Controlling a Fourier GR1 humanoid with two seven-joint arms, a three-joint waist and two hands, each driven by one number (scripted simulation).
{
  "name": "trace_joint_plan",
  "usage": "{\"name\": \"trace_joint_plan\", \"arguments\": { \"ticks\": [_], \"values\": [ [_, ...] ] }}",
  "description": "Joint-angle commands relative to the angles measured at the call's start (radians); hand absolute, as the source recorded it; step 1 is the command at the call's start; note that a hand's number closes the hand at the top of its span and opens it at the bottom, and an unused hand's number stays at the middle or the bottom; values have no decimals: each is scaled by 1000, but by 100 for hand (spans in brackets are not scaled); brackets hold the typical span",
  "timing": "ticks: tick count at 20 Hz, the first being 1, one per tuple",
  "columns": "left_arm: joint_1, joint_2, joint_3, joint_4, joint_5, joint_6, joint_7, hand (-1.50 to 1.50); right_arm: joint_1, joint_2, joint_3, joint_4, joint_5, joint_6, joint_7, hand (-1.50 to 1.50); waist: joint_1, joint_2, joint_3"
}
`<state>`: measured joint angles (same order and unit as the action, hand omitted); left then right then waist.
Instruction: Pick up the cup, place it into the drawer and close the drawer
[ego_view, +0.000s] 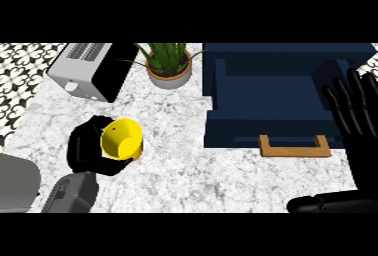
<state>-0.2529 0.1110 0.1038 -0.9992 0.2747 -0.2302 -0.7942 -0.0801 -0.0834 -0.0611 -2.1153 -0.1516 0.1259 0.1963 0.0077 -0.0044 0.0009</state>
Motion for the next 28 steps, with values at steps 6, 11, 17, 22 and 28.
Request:
{"name": "trace_joint_plan", "arguments": {
  "ticks": [6, 11, 17, 22, 28],
  "values": [
    [-50, -63, -87, -386, 40, 122, 354, 150, -61, -13, -20, 63, 1, -4, 3, -150, -1, 2, 0],
    [-181, -62, -75, -461, 65, 198, 512, 150, 22, -5, -24, 11, -28, 22, -32, -150, -9, 2, 0],
    [-276, -81, -117, -514, -1, 300, 631, 150, -25, -13, -5, -32, -14, -4, 55, -150, -8, 2, -1],
    [-434, -110, -162, -353, -56, 404, 594, 150, -25, -19, -25, 20, -21, 10, 21, -150, -15, 4, -1],
    [-651, -110, -158, -167, -60, 457, 614, 150, 18, 18, 21, 64, 32, 19, -75, -150, -24, 7, -1]
  ]
}}
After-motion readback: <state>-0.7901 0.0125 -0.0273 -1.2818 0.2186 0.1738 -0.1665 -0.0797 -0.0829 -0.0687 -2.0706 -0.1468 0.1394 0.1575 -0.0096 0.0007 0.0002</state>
